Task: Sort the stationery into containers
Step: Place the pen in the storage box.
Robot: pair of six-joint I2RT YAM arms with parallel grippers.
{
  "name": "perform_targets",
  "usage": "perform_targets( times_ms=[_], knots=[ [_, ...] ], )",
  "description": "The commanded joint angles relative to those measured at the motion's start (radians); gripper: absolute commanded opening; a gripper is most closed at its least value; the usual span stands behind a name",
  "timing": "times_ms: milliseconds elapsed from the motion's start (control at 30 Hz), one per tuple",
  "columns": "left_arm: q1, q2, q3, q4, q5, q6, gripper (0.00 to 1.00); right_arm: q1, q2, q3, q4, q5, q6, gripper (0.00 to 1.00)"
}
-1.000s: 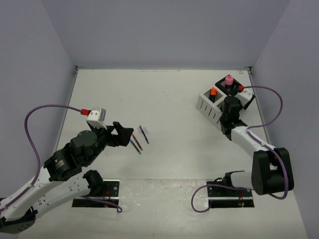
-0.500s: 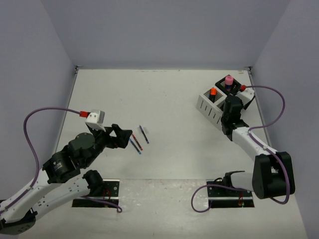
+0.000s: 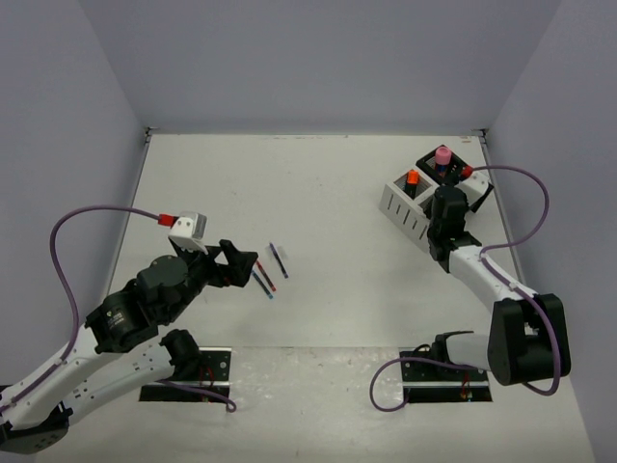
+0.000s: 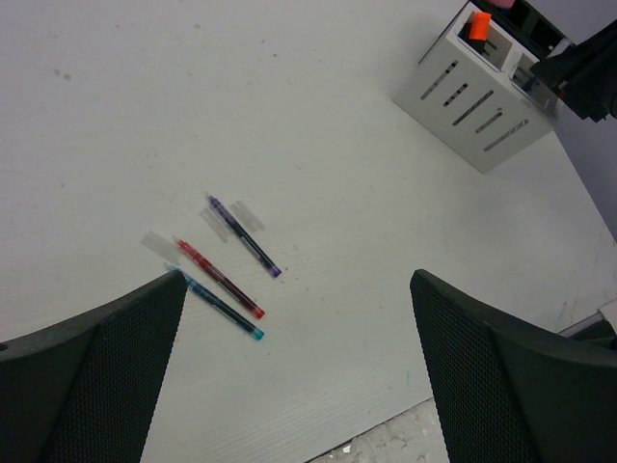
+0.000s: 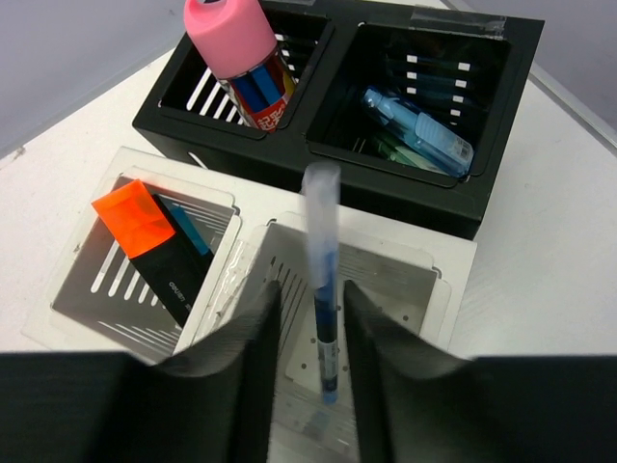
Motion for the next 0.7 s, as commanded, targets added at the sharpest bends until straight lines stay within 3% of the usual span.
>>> perform_targets(
  times_ms=[0,200,300,433,500,567,667],
  knots=[
    [-0.003,0.004,-0.001,0.020,0.003,0.031,1.00,-0.002,-0.005,0.064,-0.023,-0.006,0.016,0.41],
    [-0.002,0.011,0.004,0.009,-0.026,0.019,1.00,0.001,-0.032,0.115,-0.099,-0.054,0.007,0.44],
    [-0.001,0.040,0.025,-0.050,-0.150,-0.044,1.00,0.057,-0.168,0.150,-0.180,-0.107,-0.002,0.44],
    [0.000,0.071,0.062,-0.167,-0.304,-0.157,1.00,0.269,-0.266,0.193,-0.307,-0.086,-0.024,0.43],
    [0.000,0.071,0.083,-0.235,-0.356,-0.225,1.00,0.357,-0.251,0.197,-0.357,-0.211,-0.011,0.40],
    [0.000,0.065,0.097,-0.246,-0.361,-0.233,1.00,0.475,-0.191,0.204,-0.380,-0.290,0.009,0.36],
    [-0.001,0.053,0.094,-0.218,-0.371,-0.190,1.00,0.609,0.021,0.252,-0.398,-0.422,0.021,0.37]
  ],
)
